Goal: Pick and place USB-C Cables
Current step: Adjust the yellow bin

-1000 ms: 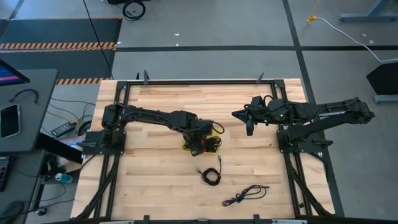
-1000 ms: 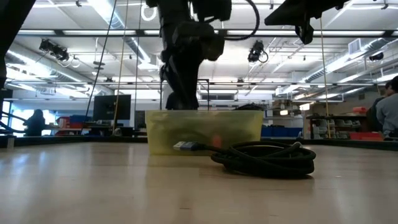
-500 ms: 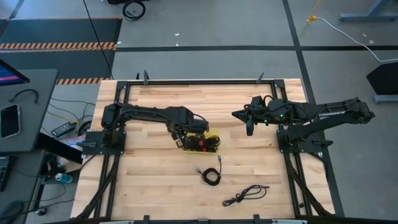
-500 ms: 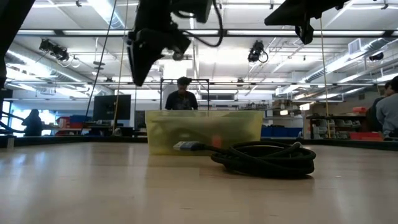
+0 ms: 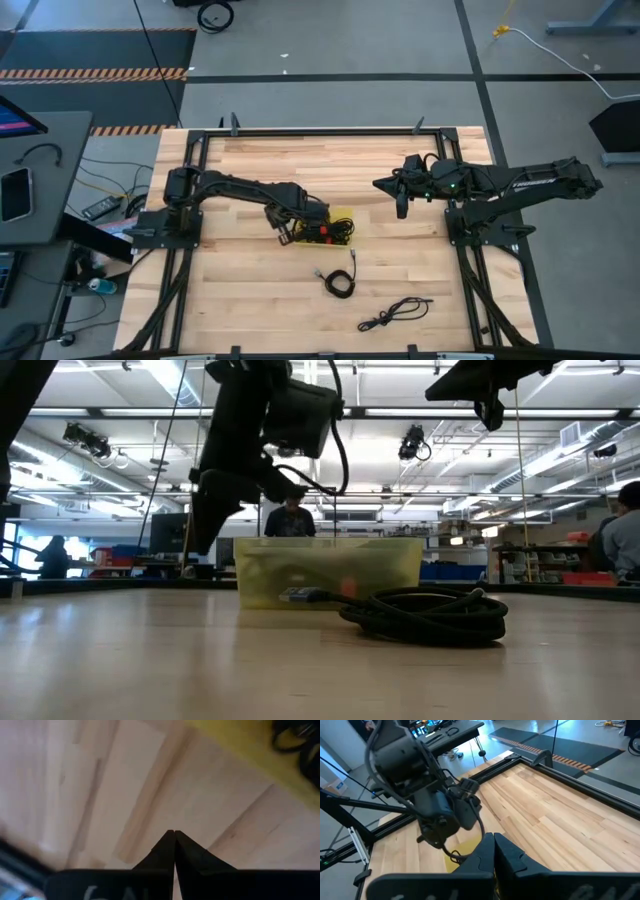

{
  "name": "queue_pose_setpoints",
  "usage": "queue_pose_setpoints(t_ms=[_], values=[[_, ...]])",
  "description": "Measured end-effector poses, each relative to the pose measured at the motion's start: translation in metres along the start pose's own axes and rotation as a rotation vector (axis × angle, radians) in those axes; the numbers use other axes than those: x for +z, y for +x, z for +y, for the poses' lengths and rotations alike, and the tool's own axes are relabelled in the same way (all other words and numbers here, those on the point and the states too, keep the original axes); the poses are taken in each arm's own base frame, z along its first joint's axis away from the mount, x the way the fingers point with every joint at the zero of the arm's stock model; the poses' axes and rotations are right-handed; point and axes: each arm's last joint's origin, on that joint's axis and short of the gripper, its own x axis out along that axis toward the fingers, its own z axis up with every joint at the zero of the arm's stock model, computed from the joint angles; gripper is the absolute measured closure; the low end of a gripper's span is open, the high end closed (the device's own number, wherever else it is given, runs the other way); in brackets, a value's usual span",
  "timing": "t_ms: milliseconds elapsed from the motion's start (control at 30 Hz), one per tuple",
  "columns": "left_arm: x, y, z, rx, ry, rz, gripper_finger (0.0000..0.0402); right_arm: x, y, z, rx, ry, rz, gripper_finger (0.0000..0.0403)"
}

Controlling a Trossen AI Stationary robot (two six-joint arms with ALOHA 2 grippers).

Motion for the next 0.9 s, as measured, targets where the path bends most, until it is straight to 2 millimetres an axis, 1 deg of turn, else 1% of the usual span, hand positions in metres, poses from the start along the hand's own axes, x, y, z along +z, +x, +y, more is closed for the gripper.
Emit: queue_pose_setpoints(t_ms=[100, 233, 400, 733, 900], values=[[0.005, 0.004, -0.004, -0.082, -0.021, -0.031, 0.0395, 0.0, 0.0, 0.0, 0.0, 0.002, 0.0, 0.04], [0.013, 0.002, -0.011, -0.187, -0.052, -0.096, 0.0397, 0.0, 0.0, 0.0, 0.0, 0.003, 0.0, 0.04], [0.016, 0.0, -0.019, -0.261, -0.078, -0.122, 0.0398, 0.0, 0.0, 0.0, 0.0, 0.003, 0.0, 0.04], [0.009, -0.003, -0.033, -0.299, -0.08, -0.118, 0.0398, 0.0, 0.0, 0.0, 0.0, 0.003, 0.001, 0.04], [0.008, -0.005, -0.034, -0.297, -0.073, -0.118, 0.0399, 0.0, 0.0, 0.0, 0.001, 0.002, -0.001, 0.04]])
